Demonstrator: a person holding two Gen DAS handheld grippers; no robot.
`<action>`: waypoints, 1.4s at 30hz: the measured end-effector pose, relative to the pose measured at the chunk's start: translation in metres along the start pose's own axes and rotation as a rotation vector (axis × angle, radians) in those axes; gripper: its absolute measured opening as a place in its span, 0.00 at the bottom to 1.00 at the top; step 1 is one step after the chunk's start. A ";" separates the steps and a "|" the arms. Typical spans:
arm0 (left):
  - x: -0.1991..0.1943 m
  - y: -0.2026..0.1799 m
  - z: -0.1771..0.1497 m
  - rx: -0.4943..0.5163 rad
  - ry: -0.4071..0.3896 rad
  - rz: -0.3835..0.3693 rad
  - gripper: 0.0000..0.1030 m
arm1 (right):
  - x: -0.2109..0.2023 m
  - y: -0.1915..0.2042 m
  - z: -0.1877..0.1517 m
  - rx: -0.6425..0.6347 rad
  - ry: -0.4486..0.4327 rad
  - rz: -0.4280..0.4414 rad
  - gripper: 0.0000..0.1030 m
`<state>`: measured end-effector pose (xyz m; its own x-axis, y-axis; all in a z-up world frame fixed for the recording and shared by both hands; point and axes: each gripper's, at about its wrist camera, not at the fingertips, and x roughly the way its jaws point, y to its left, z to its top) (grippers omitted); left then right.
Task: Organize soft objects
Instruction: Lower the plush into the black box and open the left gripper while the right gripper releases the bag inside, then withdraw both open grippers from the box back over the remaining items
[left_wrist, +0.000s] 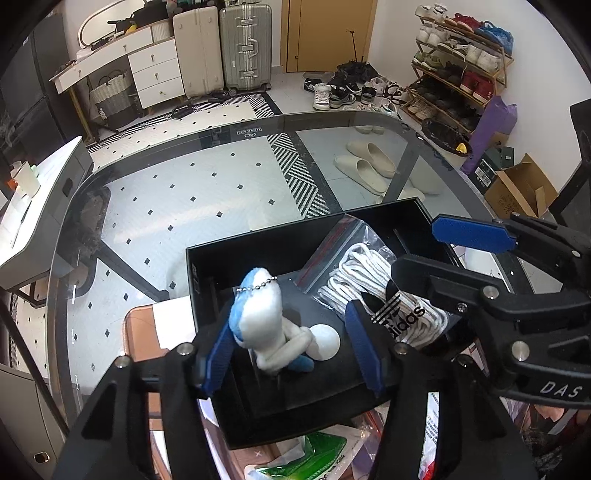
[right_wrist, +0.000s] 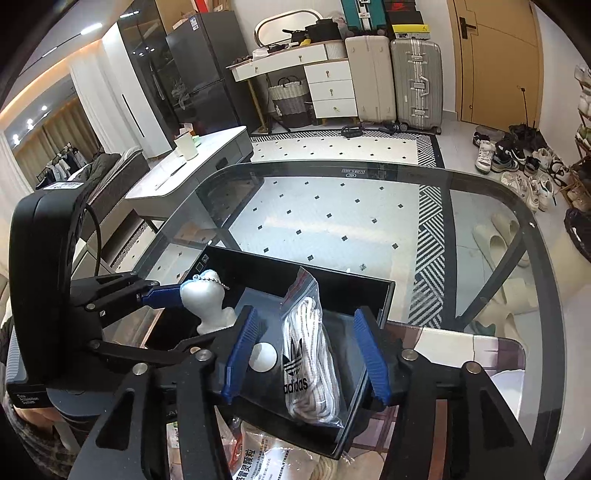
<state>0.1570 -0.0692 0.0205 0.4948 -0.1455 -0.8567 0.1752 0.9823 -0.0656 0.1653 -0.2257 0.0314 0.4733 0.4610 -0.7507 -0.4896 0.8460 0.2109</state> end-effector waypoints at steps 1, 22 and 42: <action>-0.002 -0.001 -0.001 0.002 0.000 -0.002 0.64 | -0.004 0.001 -0.001 -0.002 -0.005 -0.001 0.68; -0.056 -0.004 -0.047 -0.047 -0.060 0.001 0.94 | -0.070 0.020 -0.040 -0.021 -0.045 -0.053 0.95; -0.092 0.007 -0.124 -0.130 -0.139 0.055 0.94 | -0.097 0.046 -0.088 0.014 -0.103 -0.005 0.96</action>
<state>0.0068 -0.0346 0.0358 0.6153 -0.0974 -0.7822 0.0381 0.9948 -0.0940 0.0323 -0.2553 0.0584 0.5486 0.4813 -0.6837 -0.4774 0.8516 0.2164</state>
